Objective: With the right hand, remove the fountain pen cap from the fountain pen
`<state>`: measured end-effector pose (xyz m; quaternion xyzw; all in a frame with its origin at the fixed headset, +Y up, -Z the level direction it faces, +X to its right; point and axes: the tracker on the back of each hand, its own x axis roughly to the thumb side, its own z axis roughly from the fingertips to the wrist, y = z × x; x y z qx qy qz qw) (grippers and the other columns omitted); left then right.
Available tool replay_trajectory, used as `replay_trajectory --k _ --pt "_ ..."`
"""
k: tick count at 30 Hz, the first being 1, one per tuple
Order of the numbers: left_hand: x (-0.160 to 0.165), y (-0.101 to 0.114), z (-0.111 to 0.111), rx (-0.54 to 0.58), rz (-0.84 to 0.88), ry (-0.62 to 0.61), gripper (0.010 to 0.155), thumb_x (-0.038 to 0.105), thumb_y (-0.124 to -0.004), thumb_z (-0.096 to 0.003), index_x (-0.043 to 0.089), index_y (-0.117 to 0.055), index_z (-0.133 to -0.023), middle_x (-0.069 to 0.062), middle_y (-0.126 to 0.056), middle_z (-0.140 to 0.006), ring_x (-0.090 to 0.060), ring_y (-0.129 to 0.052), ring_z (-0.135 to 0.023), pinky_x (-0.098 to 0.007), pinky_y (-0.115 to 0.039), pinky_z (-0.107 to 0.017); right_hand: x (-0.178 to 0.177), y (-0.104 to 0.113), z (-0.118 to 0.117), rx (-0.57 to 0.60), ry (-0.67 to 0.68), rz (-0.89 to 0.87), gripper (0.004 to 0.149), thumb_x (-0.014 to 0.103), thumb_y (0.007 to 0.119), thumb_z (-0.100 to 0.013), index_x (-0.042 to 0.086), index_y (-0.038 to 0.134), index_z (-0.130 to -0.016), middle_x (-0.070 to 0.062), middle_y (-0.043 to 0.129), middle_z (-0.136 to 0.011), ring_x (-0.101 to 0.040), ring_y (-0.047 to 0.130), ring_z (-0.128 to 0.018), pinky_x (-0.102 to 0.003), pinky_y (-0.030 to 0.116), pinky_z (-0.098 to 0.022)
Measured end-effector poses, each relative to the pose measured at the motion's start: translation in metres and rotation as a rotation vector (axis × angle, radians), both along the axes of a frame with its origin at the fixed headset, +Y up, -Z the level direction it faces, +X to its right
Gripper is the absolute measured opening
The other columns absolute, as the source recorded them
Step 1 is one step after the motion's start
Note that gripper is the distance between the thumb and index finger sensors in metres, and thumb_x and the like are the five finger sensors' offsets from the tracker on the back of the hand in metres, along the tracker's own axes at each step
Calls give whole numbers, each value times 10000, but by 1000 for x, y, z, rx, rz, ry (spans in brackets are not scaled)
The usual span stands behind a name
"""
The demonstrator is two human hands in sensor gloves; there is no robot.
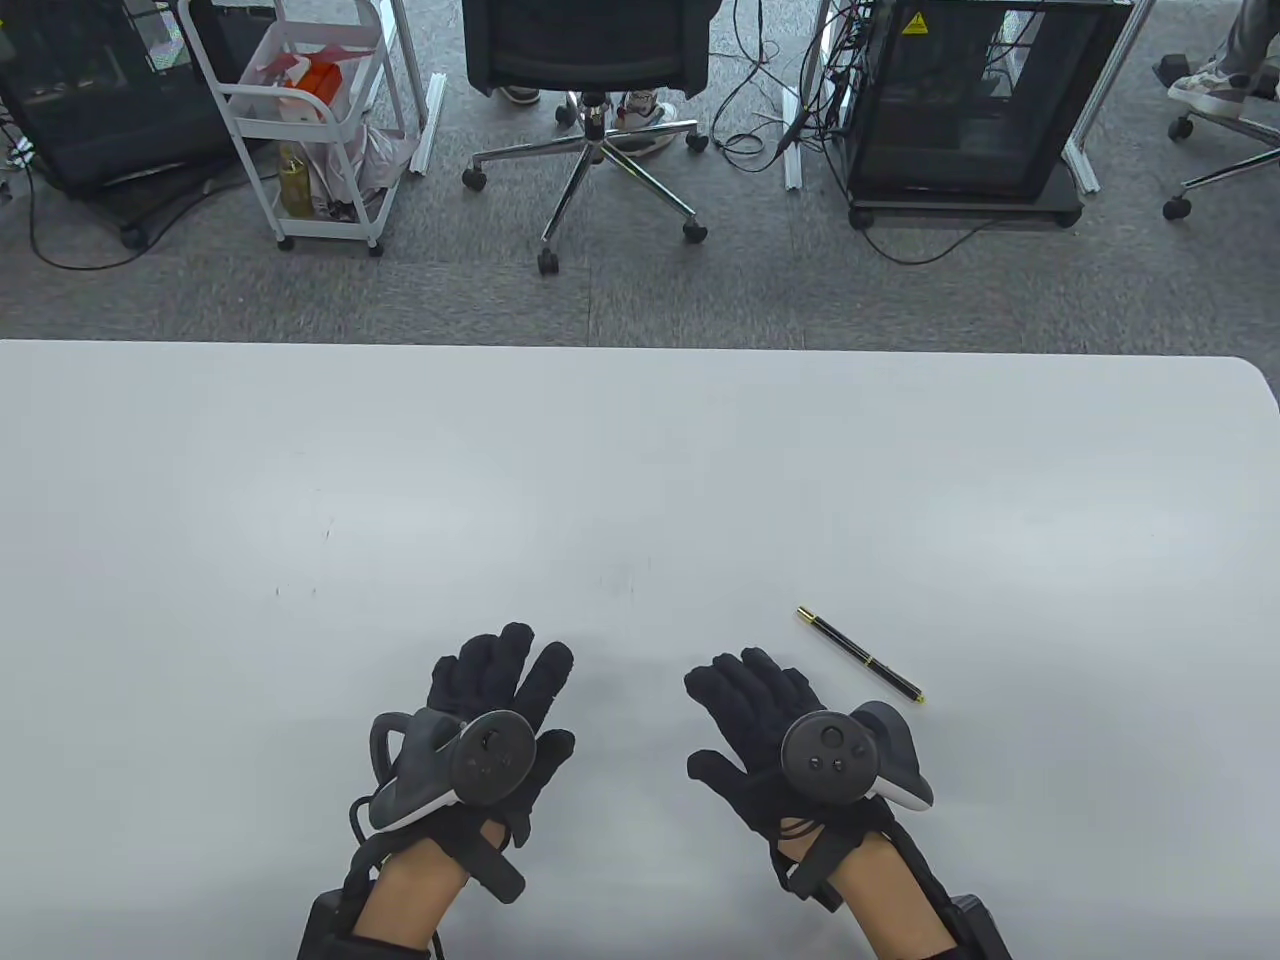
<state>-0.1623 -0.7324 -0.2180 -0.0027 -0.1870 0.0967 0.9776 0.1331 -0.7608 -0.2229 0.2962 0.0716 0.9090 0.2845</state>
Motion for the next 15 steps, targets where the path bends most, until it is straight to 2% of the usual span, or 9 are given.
replay_trajectory --k 15 --pt "-1 3 3 6 8 -1 723 597 -563 -351 377 -321 -996 -158 -384 -1142 -532 -508 -1029 -724 -469 -657 2 1 2 -6 -12 0 723 629 564 -529 303 269 -1103 -226 387 -1154 -538 363 -1044 -729 310 -706"
